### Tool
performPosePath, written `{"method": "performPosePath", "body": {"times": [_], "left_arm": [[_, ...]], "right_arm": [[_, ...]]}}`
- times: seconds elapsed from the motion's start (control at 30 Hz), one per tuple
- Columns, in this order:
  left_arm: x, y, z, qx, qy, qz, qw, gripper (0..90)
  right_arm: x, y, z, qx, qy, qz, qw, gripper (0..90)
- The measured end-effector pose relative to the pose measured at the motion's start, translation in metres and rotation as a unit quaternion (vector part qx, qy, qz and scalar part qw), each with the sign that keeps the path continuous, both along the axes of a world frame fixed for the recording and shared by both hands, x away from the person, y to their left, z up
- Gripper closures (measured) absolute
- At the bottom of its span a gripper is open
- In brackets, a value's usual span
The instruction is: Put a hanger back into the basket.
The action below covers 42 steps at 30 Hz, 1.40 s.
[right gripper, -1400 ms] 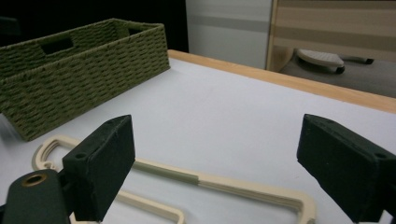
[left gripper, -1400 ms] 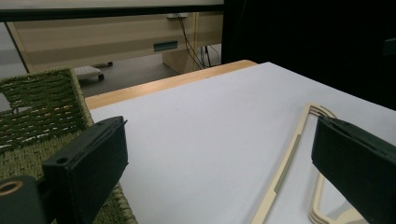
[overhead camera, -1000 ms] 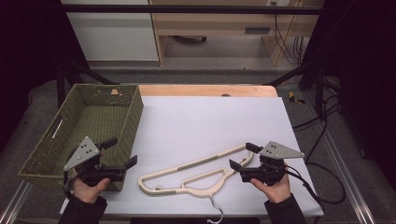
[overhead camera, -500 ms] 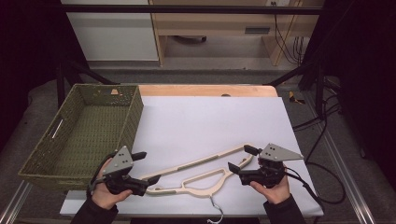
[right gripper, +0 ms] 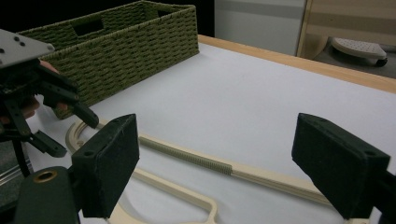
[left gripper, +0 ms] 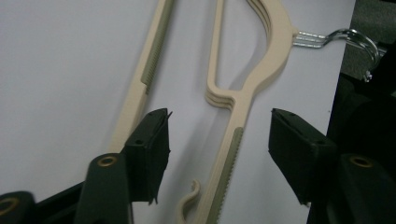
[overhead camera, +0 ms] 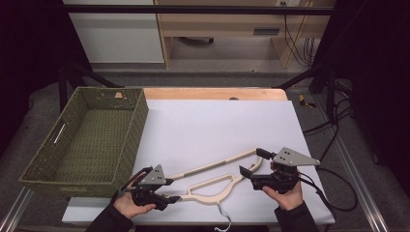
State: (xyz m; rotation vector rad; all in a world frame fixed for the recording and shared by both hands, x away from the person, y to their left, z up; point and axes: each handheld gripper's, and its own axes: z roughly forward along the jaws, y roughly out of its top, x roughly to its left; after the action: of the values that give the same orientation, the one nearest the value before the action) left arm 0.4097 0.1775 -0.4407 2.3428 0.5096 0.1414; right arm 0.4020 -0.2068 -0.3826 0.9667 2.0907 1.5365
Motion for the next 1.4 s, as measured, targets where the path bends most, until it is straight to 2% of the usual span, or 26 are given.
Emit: {"method": "performPosePath", "body": {"times": [0.2, 0.37, 0.63, 0.8, 0.93, 1.03, 1.1, 1.17, 1.3, 1.4], "left_arm": [[0.004, -0.005, -0.012, 0.024, 0.020, -0.022, 0.9993, 54.4], [0.006, -0.008, -0.016, 0.031, 0.031, -0.033, 0.9985, 65.0], [0.010, -0.012, -0.022, 0.035, 0.048, -0.047, 0.9971, 71.1], [0.012, -0.012, -0.023, 0.035, 0.051, -0.051, 0.9968, 71.8], [0.011, -0.012, -0.023, 0.037, 0.048, -0.051, 0.9969, 71.9], [0.010, -0.012, -0.023, 0.039, 0.046, -0.052, 0.9968, 71.9], [0.010, -0.011, -0.023, 0.038, 0.046, -0.052, 0.9969, 71.9], [0.009, -0.011, -0.022, 0.039, 0.044, -0.052, 0.9970, 72.0], [0.008, -0.012, -0.023, 0.038, 0.040, -0.050, 0.9972, 72.0], [0.007, -0.012, -0.022, 0.040, 0.039, -0.050, 0.9972, 71.9]], "right_arm": [[0.002, -0.001, -0.001, 0.000, 0.002, -0.002, 1.0000, 15.2], [0.002, 0.000, -0.003, -0.003, 0.004, -0.001, 1.0000, 15.2], [0.003, 0.002, -0.004, -0.003, 0.007, 0.001, 1.0000, 15.2], [0.004, 0.003, -0.005, -0.006, 0.009, 0.006, 0.9999, 16.2], [0.001, 0.006, -0.006, 0.007, 0.024, 0.014, 0.9996, 20.0], [-0.005, 0.012, -0.010, 0.013, 0.046, 0.007, 0.9988, 23.7], [-0.010, 0.018, -0.015, -0.002, 0.056, 0.012, 0.9984, 27.4], [-0.018, 0.027, -0.022, -0.021, 0.076, 0.012, 0.9968, 30.5], [-0.031, 0.041, -0.038, -0.041, 0.110, 0.024, 0.9928, 36.5], [-0.038, 0.050, -0.049, -0.048, 0.124, 0.028, 0.9908, 42.0]]}}
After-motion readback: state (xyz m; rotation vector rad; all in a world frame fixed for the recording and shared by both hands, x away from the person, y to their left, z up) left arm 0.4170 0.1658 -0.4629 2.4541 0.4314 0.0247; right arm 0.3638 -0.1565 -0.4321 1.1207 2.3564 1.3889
